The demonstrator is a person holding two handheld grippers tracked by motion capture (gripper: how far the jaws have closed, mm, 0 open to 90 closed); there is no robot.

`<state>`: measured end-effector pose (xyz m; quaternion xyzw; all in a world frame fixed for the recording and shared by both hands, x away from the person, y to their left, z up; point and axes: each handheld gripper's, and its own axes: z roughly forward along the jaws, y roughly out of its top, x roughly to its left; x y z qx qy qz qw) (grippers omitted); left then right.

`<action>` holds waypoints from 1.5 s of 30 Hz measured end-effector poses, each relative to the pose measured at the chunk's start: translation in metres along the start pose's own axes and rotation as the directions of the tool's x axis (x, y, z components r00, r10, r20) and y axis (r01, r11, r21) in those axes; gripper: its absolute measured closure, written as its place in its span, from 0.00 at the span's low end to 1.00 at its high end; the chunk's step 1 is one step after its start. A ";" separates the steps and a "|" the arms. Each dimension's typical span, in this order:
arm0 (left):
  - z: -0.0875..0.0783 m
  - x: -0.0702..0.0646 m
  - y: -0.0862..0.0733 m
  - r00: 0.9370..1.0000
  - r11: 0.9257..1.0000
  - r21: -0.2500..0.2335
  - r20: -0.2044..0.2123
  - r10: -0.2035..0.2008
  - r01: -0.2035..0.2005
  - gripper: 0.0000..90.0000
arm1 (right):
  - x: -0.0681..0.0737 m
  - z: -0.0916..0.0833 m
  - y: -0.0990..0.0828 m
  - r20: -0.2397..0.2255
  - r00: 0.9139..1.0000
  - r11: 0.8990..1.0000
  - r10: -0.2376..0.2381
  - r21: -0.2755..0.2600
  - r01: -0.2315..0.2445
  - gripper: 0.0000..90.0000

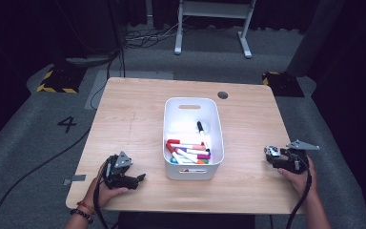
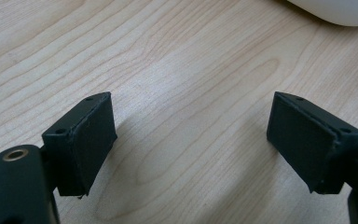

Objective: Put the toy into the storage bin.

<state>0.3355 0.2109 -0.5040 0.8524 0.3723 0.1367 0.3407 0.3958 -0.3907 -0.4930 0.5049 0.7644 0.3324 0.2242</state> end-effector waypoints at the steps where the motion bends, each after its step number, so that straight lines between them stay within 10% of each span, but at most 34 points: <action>1: 0.000 0.000 0.000 1.000 1.000 -0.001 -0.001 0.000 0.000 0.17 | 0.000 0.002 0.000 0.003 1.000 1.000 0.011 -0.001 -0.011 0.29; 14: 0.000 0.000 0.000 1.000 1.000 -0.001 0.001 -0.002 0.002 0.17 | 0.006 0.012 -0.003 0.091 0.993 0.997 0.077 -0.036 -0.074 0.41; 45: 0.000 0.000 0.000 1.000 1.000 0.000 0.000 0.000 0.000 0.17 | 0.022 -0.020 0.010 0.010 1.000 0.989 0.010 -0.149 -0.009 0.53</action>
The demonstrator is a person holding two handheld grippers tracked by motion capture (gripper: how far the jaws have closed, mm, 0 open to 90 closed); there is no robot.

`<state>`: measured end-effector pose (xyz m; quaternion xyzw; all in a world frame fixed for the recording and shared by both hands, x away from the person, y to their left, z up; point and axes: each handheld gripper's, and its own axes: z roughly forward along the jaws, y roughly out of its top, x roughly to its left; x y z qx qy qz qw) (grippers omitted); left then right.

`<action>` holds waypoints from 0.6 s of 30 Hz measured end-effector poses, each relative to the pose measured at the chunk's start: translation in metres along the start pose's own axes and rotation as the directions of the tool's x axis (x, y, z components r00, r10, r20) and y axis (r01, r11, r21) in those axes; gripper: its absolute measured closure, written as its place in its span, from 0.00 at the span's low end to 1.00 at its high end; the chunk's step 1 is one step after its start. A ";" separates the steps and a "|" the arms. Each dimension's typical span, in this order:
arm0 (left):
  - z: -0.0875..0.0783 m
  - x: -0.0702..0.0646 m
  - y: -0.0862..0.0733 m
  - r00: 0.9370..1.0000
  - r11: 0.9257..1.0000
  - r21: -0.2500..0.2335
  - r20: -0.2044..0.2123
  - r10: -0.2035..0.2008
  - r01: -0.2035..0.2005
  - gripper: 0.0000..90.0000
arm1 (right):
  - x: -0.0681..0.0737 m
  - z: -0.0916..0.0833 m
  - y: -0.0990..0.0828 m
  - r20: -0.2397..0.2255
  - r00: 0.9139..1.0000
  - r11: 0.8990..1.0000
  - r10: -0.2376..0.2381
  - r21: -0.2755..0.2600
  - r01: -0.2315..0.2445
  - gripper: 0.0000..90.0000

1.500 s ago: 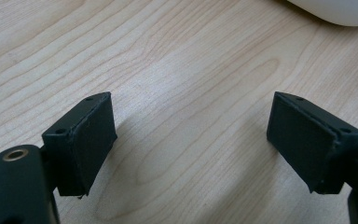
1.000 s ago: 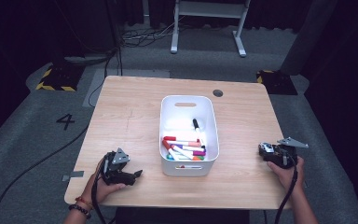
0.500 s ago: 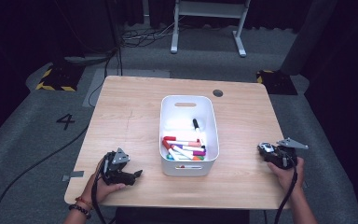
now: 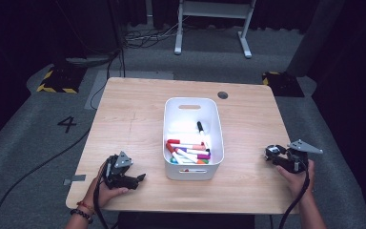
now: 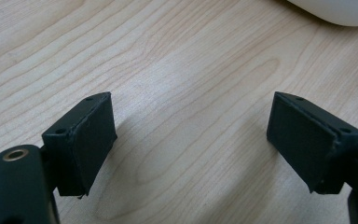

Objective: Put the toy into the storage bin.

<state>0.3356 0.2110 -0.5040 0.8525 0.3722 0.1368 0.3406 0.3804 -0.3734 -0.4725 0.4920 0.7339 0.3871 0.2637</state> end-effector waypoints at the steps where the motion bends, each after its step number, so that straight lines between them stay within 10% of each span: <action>1: 0.000 0.000 0.000 1.000 1.000 -0.002 0.000 -0.002 0.002 0.17 | 0.001 -0.001 0.000 -0.003 1.000 1.000 0.001 0.003 -0.001 0.53; 18: 0.000 0.000 0.000 1.000 1.000 -0.002 0.000 -0.002 0.002 0.17 | 0.011 -0.013 0.016 -0.013 1.000 0.998 -0.028 -0.052 0.027 0.53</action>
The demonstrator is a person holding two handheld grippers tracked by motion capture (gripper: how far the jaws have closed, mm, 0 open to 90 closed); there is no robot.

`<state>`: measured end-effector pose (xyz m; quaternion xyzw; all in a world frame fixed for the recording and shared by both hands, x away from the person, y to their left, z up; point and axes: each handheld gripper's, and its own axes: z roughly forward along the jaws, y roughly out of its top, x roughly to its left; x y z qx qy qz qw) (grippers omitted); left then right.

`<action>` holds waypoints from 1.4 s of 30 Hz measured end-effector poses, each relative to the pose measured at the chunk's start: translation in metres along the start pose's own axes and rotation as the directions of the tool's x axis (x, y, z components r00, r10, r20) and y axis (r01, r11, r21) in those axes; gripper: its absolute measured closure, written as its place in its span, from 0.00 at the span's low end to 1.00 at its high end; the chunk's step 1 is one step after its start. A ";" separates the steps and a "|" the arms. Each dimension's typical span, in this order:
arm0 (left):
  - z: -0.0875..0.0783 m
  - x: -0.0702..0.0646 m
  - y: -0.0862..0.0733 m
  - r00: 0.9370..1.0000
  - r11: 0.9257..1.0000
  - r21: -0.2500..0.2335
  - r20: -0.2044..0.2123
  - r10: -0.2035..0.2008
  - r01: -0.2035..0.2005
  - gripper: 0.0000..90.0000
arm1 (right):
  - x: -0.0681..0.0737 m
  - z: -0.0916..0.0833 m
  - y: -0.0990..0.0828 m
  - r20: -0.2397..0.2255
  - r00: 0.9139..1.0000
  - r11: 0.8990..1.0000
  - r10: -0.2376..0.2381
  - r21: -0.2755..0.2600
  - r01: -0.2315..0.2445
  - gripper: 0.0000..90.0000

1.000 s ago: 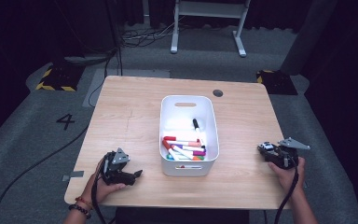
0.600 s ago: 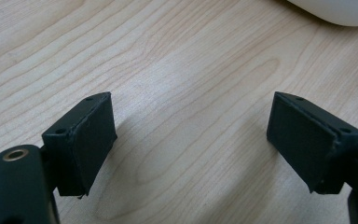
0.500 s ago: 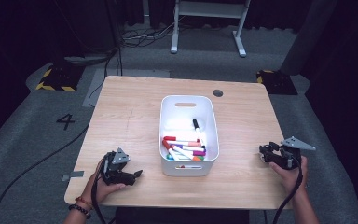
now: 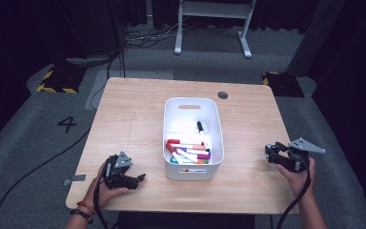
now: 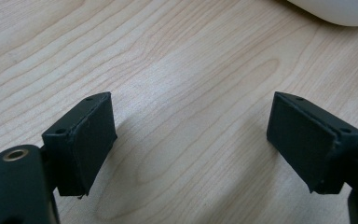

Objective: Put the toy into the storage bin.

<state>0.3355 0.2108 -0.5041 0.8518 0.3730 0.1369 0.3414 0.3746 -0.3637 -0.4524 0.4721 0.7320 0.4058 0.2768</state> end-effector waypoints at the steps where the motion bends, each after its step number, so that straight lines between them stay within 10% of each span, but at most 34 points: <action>1: 0.000 0.000 0.000 1.000 1.000 0.002 0.001 0.002 -0.002 0.17 | 0.002 -0.001 0.002 -0.003 1.000 1.000 0.004 -0.004 -0.004 0.53; 20: 0.000 0.000 0.000 1.000 1.000 -0.001 0.002 -0.002 0.002 0.17 | 0.043 -0.007 0.074 -0.137 0.986 0.992 -0.099 -0.090 0.087 0.53; 42: 0.000 0.000 0.000 1.000 1.000 0.001 0.002 -0.002 0.002 0.17 | 0.065 -0.009 0.131 -0.184 0.967 0.978 -0.176 -0.142 0.151 0.53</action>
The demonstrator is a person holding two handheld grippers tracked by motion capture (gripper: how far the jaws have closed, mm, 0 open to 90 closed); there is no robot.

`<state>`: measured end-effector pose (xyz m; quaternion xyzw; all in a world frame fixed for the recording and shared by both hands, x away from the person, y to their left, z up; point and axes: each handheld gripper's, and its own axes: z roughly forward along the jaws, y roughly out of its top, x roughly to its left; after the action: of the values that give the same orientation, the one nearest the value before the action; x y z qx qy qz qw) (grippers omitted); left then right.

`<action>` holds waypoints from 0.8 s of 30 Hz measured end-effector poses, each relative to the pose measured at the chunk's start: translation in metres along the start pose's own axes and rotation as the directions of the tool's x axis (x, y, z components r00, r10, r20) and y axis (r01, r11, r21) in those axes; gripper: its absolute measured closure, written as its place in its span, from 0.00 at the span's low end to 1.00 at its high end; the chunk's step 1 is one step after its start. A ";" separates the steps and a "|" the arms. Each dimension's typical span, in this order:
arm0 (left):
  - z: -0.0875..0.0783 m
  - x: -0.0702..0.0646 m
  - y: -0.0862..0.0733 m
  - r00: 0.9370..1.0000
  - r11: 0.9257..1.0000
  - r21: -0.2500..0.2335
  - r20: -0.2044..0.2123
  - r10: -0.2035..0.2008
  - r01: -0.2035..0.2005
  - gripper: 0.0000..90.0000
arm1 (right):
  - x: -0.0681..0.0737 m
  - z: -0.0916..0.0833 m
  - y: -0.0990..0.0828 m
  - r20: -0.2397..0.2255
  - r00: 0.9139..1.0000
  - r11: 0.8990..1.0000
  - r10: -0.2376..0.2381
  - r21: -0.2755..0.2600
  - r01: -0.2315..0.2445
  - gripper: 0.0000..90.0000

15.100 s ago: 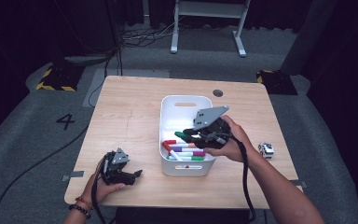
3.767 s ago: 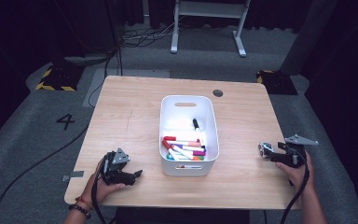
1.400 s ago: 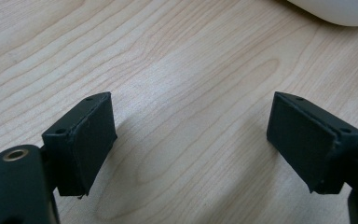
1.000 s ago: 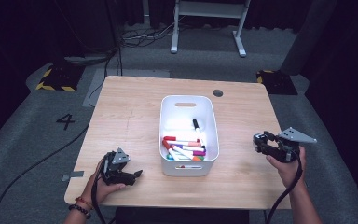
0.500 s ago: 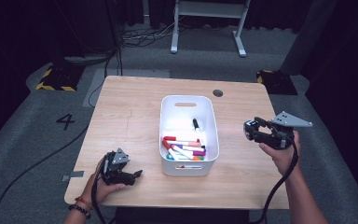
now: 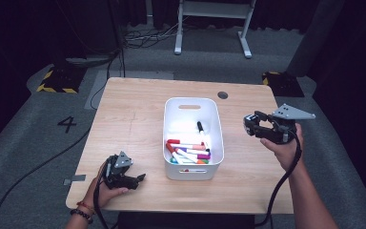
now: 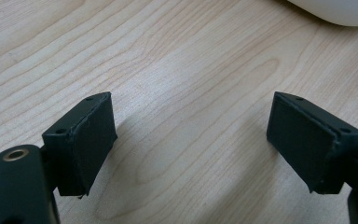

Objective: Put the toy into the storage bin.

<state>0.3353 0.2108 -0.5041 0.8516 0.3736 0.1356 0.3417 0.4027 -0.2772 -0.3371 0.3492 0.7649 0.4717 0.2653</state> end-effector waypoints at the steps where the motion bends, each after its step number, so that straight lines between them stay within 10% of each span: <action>1: 0.000 0.000 0.000 1.000 1.000 -0.001 0.000 -0.001 0.001 0.17 | 0.001 0.000 0.002 0.000 1.000 1.000 0.002 -0.004 -0.002 0.54; 24: 0.000 0.000 0.000 1.000 1.000 -0.001 0.000 0.000 0.000 0.17 | 0.025 0.034 0.033 -0.070 0.996 0.998 -0.052 0.014 0.053 0.53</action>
<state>0.3353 0.2108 -0.5042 0.8514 0.3737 0.1359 0.3421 0.4215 -0.2293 -0.3229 0.3145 0.7864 0.4704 0.2480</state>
